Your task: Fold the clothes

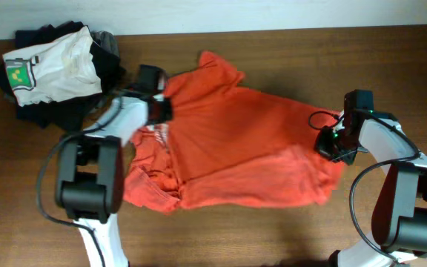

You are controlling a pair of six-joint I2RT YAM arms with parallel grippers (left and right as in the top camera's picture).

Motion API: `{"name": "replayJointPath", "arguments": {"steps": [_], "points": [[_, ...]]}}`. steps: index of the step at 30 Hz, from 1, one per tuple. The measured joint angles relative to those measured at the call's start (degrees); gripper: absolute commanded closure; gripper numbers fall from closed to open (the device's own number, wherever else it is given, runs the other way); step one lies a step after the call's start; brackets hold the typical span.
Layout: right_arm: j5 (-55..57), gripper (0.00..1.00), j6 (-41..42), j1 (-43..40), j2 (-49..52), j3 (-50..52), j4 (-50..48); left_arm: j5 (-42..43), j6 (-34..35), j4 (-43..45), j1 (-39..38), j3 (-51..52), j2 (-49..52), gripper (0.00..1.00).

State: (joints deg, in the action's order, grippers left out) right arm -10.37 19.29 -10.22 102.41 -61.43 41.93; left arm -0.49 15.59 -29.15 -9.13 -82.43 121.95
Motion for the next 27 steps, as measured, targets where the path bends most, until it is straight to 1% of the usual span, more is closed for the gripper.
{"name": "replayJointPath", "arguments": {"steps": [5, 7, 10, 13, 14, 15, 16, 18, 19, 20, 21, 22, 24, 27], "points": [[0.0, 0.91, -0.2, 0.0, 1.0, 1.8, -6.2, -4.9, 1.8, -2.1, 7.9, -0.3, 0.0, 0.99], [-0.2, 0.94, -0.2, 0.0, 1.9, 2.0, -7.6, -5.7, 2.7, -2.5, 9.0, -0.3, 0.0, 0.99], [-0.6, 0.95, -0.3, 0.0, 2.1, 1.8, -7.6, -6.7, 4.0, -2.7, 9.0, -0.3, 0.0, 0.99], [-1.0, 0.95, -1.3, 0.3, 2.2, -1.0, -4.2, -10.6, 10.0, -5.4, 8.7, -0.4, -0.4, 0.99], [-1.1, 0.94, -1.8, 0.6, 2.3, -2.7, -2.6, -11.9, 12.2, -6.8, 8.7, -0.2, -0.8, 0.99], [-1.2, 0.90, -3.4, 1.9, 2.4, -7.5, 0.2, -13.2, 15.2, -7.8, 8.8, 0.3, -1.2, 0.99], [-1.3, 0.89, -3.9, 2.4, 2.4, -9.0, 0.7, -14.2, 15.8, -8.4, 8.7, 0.9, -1.8, 0.99], [-1.3, 0.87, -5.0, 4.8, 2.4, -13.0, 1.4, -15.3, 17.4, -8.9, 7.7, 1.9, -3.2, 0.87], [-1.3, 0.86, -5.1, 6.2, 2.4, -14.3, 1.3, -15.7, 17.9, -9.2, 6.6, 2.4, -4.4, 0.54], [-1.3, 0.86, -5.3, 7.5, 2.4, -15.0, 1.0, -15.9, 18.2, -9.3, 5.5, 2.7, -5.6, 0.34], [-1.3, 0.85, -5.7, 9.2, 2.4, -15.5, 0.2, -16.1, 18.5, -9.3, 3.8, 2.8, -7.3, 0.05], [-1.3, 0.85, -5.8, 10.6, 2.4, -15.6, -0.1, -16.1, 18.6, -9.1, 2.1, 2.8, -9.3, 0.01], [-1.2, 0.86, -5.9, 13.4, 2.7, -15.6, -0.5, -16.1, 18.5, -9.3, -1.1, 2.8, -12.5, 0.01], [1.4, 0.96, -5.2, 17.0, 5.8, -15.6, -1.3, -16.1, 18.5, -12.0, -5.3, 2.6, -15.2, 0.01]]}}
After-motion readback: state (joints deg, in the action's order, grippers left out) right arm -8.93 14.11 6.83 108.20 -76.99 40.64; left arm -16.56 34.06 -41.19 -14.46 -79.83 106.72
